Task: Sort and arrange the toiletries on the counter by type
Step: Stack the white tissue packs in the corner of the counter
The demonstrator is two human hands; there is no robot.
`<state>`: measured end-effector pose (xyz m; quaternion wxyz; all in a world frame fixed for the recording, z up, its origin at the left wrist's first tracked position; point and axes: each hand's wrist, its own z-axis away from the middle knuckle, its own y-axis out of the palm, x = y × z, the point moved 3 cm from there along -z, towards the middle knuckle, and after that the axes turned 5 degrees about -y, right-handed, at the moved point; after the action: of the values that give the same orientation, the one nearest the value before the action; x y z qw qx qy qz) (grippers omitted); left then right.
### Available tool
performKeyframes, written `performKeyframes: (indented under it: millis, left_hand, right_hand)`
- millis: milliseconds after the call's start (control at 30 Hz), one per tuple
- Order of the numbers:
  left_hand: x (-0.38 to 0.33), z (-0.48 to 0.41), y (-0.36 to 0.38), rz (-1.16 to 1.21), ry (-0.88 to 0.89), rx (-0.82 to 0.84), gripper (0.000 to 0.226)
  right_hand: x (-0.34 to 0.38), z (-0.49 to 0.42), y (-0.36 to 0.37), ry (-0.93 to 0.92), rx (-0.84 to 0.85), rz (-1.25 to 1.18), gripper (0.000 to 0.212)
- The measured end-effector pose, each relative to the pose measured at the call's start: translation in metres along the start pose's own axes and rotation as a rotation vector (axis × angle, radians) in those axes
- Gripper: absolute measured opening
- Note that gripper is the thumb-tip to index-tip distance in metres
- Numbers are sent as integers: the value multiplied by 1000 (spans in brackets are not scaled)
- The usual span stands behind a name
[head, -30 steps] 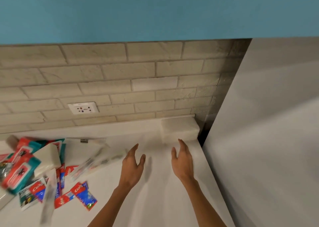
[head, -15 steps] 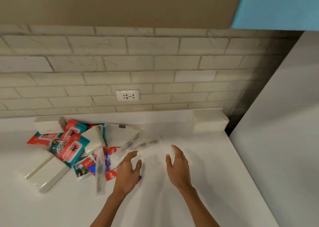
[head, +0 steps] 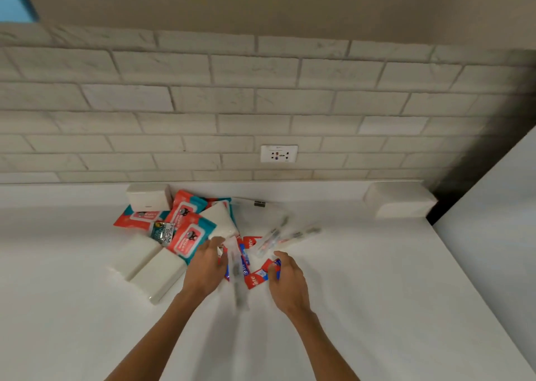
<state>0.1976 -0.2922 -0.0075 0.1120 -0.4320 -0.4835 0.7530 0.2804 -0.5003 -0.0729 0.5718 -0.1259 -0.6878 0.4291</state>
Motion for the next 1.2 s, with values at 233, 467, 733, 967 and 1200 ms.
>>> performKeyframes:
  millis: [233,467,733,967,1200]
  left_hand:
    - [2,-70,-19,-236,176,30,65]
    - [4,-116,-15,-362,232,151,110]
    - [1,-142,-6,-440,221,220,129]
    - [-15,-120,-4,-369,314,183,137]
    - [-41,-98,-15,-259,390,113,134]
  right_hand:
    - [-32,9,35,-51,71,392,75]
    - [-47,18,42,-104,71,499,76]
    - [-47,19,41,-85,83,514,65]
    - [-45,14,41,-43,93,420,66]
    - [0,-12,16,114,-144,-83,58]
